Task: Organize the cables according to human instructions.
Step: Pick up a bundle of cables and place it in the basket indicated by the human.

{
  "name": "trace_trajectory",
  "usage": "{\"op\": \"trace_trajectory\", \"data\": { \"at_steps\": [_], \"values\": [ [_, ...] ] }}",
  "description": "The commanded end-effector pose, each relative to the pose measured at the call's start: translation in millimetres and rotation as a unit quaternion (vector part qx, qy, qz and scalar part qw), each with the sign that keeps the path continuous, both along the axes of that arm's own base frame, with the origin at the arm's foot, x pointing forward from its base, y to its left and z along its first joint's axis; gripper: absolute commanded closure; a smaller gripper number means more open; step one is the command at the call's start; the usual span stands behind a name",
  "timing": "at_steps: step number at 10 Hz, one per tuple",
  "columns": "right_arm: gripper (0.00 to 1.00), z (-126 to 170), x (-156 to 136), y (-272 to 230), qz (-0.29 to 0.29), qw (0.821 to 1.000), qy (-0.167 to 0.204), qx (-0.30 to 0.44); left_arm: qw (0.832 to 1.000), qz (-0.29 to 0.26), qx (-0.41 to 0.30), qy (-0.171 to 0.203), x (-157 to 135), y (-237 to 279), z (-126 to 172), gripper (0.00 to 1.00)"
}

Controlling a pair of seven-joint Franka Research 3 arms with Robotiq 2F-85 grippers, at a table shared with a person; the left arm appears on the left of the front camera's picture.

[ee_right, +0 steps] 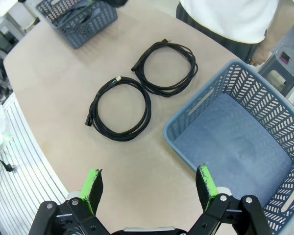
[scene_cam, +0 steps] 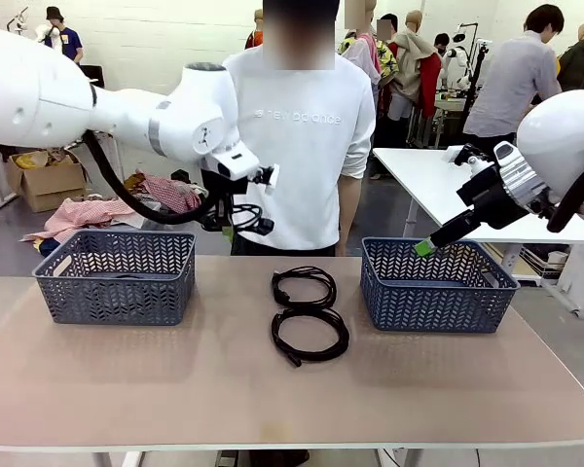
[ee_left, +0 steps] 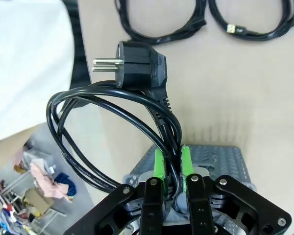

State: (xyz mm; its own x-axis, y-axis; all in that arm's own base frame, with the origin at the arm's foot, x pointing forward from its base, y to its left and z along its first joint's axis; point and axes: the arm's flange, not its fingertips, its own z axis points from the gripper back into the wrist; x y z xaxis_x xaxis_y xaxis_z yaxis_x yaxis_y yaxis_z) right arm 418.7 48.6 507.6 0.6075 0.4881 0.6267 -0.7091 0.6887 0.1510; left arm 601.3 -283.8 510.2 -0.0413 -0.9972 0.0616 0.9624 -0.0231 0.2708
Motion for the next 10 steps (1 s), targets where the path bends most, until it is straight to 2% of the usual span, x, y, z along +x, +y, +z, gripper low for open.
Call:
{"op": "trace_trajectory", "data": {
  "at_steps": [1,3,4,7,10],
  "values": [
    [0.00,0,2,-1,0.004,1.000,-0.004,0.012,0.999,0.027,-0.009,-0.016,-21,38,20,1.00],
    [0.00,0,2,-1,0.004,1.000,-0.004,0.012,0.997,0.074,-0.005,-0.034,-43,77,36,1.00],
    [0.00,0,2,-1,0.004,1.000,-0.004,0.012,0.995,0.093,-0.009,-0.030,-50,97,36,1.00],
    [0.00,0,2,-1,0.004,1.000,-0.004,0.012,0.986,0.164,-0.008,-0.023,-67,148,13,1.00],
    [0.00,0,2,-1,0.004,1.000,-0.004,0.012,0.978,0.206,-0.013,-0.026,-64,176,-16,1.00]
  ]
}}
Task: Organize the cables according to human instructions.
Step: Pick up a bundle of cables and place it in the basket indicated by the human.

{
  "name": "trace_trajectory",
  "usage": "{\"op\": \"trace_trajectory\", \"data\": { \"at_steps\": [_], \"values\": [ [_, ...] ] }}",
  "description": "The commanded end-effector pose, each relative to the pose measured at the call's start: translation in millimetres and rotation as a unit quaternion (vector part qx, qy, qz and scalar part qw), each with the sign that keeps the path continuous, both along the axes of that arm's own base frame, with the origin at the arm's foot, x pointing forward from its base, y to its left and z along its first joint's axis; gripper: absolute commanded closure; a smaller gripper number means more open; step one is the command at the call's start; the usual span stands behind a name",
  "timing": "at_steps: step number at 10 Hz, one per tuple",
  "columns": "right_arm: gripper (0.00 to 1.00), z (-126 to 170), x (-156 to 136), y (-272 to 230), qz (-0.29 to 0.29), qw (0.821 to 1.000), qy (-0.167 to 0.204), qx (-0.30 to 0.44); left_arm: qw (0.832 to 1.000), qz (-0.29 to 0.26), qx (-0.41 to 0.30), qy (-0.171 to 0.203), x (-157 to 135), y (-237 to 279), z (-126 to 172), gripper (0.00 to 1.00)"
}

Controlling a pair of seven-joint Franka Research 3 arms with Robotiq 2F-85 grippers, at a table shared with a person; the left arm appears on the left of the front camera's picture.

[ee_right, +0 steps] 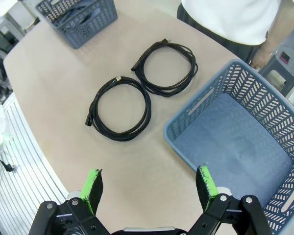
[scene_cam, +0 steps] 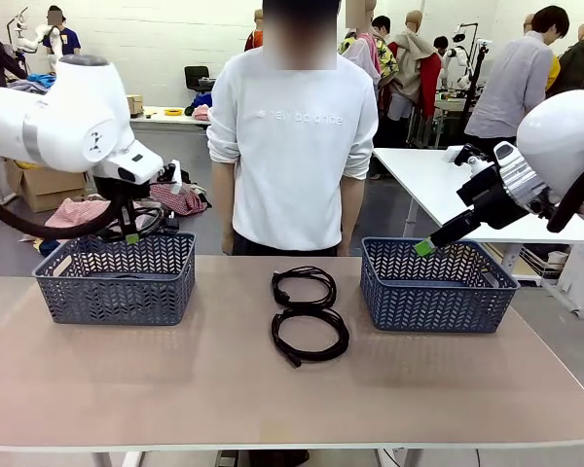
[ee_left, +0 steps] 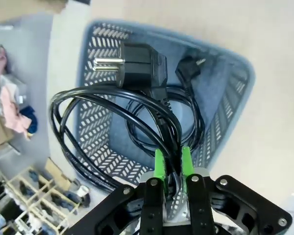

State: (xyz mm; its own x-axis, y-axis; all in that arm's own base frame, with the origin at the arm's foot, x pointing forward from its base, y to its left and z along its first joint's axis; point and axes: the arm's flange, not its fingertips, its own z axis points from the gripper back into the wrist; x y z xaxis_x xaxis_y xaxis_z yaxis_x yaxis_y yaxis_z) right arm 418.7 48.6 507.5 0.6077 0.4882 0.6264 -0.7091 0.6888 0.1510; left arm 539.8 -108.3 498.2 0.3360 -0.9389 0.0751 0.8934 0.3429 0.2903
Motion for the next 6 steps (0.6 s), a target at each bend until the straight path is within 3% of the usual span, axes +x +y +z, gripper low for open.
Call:
{"op": "trace_trajectory", "data": {
  "at_steps": [1,6],
  "values": [
    [0.00,0,2,-1,0.004,1.000,-0.004,0.012,1.000,0.025,-0.008,-0.012,3,7,-15,1.00],
    [0.00,0,2,-1,0.004,1.000,-0.004,0.012,0.999,0.049,-0.010,-0.009,23,21,-49,1.00]
  ]
}}
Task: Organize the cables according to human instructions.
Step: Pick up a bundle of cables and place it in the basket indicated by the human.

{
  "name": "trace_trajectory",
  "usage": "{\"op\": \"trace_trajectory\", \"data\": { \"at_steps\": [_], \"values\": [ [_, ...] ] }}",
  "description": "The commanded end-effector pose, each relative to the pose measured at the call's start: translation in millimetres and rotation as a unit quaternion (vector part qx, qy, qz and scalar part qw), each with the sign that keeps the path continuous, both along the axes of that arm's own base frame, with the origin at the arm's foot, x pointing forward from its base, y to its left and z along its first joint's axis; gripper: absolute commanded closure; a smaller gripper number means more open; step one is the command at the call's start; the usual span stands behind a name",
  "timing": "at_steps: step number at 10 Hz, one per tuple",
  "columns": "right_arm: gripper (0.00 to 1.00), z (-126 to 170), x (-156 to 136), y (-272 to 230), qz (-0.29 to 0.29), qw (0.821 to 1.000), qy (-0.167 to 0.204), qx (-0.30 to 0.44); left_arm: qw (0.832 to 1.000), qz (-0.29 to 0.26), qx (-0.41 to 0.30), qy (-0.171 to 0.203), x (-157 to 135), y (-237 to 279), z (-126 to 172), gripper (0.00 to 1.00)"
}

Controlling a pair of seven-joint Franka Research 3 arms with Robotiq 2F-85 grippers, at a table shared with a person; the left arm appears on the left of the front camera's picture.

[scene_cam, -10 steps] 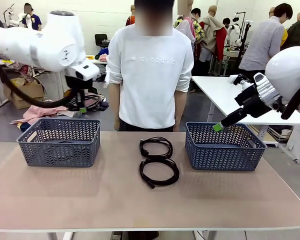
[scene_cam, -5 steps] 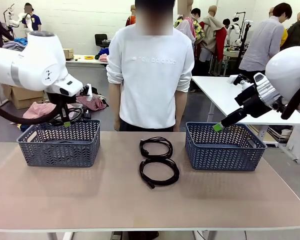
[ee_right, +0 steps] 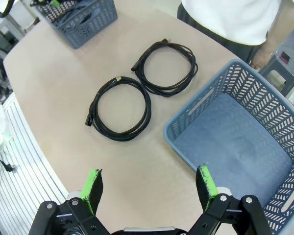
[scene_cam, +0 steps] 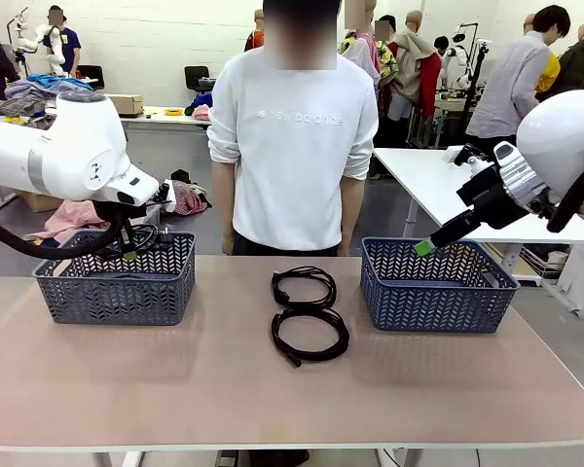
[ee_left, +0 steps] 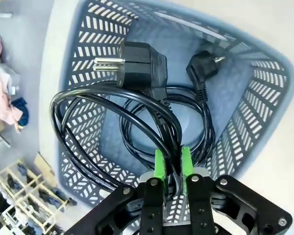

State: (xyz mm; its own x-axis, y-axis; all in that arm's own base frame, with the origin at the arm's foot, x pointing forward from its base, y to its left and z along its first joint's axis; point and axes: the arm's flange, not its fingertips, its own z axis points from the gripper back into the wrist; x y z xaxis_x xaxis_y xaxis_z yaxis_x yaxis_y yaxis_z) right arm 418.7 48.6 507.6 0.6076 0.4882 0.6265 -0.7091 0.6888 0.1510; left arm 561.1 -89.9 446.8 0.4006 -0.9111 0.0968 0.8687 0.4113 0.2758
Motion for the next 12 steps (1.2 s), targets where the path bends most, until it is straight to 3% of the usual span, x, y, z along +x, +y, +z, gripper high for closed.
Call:
{"op": "trace_trajectory", "data": {
  "at_steps": [1,3,4,5,6,7,8,9,12],
  "values": [
    [0.00,0,2,-1,0.004,1.000,-0.004,0.012,1.000,0.021,0.001,-0.016,5,5,0,1.00],
    [0.00,0,2,-1,0.004,1.000,-0.004,0.012,1.000,0.017,-0.006,-0.009,8,7,-5,0.66],
    [0.00,0,2,-1,0.004,1.000,-0.004,0.012,1.000,0.011,-0.013,-0.007,7,8,-3,0.62],
    [0.00,0,2,-1,0.004,1.000,-0.004,0.012,1.000,0.009,-0.019,-0.001,7,7,1,0.47],
    [0.00,0,2,-1,0.004,1.000,-0.004,0.012,1.000,0.007,-0.024,0.008,8,7,5,0.42],
    [0.00,0,2,-1,0.004,1.000,-0.004,0.012,0.999,0.006,-0.029,0.019,8,5,9,0.27],
    [0.00,0,2,-1,0.004,1.000,-0.004,0.012,0.999,0.006,-0.030,0.024,9,4,12,0.23],
    [0.00,0,2,-1,0.004,1.000,-0.004,0.012,0.999,0.007,-0.030,0.028,9,5,13,0.08],
    [0.00,0,2,-1,0.004,1.000,-0.004,0.012,0.999,0.003,-0.034,0.039,11,3,13,0.00]
  ]
}}
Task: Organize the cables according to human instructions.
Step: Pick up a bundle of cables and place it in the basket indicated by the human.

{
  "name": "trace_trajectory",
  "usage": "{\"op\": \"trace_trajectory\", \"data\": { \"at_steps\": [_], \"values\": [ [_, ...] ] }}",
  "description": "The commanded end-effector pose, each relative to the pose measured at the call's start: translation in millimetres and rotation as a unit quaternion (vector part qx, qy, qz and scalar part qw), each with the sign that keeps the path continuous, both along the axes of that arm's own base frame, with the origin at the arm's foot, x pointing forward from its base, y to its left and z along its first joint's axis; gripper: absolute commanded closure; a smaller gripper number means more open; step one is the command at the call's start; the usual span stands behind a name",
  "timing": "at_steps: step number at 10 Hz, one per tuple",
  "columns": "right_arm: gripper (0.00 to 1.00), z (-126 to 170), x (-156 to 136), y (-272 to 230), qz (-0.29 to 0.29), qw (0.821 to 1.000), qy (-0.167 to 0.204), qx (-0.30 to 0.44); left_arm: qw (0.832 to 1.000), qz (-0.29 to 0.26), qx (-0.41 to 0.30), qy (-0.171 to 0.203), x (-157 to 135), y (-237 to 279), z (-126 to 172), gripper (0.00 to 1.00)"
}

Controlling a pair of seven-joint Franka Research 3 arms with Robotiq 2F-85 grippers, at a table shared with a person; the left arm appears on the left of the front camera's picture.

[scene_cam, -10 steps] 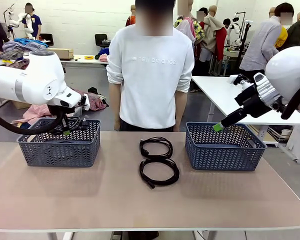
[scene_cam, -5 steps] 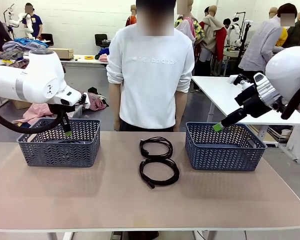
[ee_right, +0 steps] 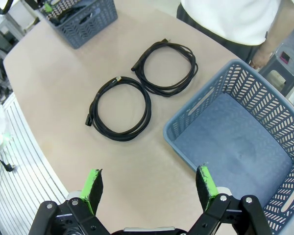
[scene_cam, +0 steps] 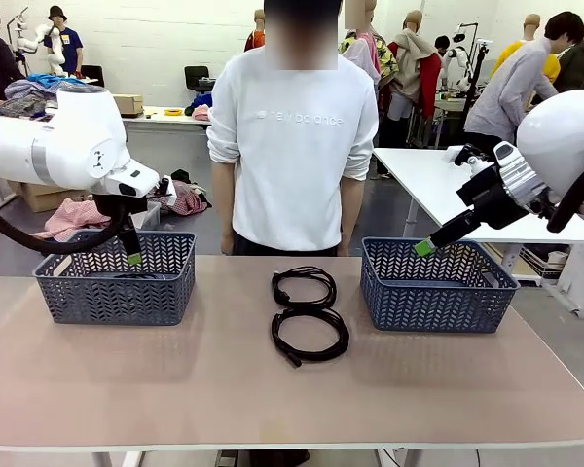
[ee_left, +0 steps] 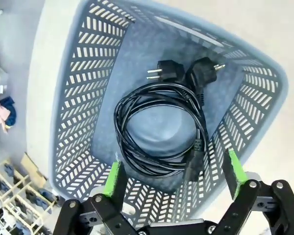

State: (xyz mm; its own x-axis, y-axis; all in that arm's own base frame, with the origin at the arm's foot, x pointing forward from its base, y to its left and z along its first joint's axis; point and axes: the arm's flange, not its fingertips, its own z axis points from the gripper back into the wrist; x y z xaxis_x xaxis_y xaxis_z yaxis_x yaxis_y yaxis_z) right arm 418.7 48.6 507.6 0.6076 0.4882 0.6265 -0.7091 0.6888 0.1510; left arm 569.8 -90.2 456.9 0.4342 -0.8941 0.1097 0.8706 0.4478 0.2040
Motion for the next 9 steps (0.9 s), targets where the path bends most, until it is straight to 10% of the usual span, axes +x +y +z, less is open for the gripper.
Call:
{"op": "trace_trajectory", "data": {
  "at_steps": [1,9],
  "values": [
    [0.00,-0.1,2.1,-1.0,0.004,1.000,-0.004,0.012,1.000,-0.008,-0.019,0.005,3.0,2.4,3.0,0.00],
    [0.00,-0.1,2.1,-1.0,0.004,1.000,-0.004,0.012,1.000,0.001,-0.005,0.002,0.6,-1.7,-0.3,0.00]
  ]
}}
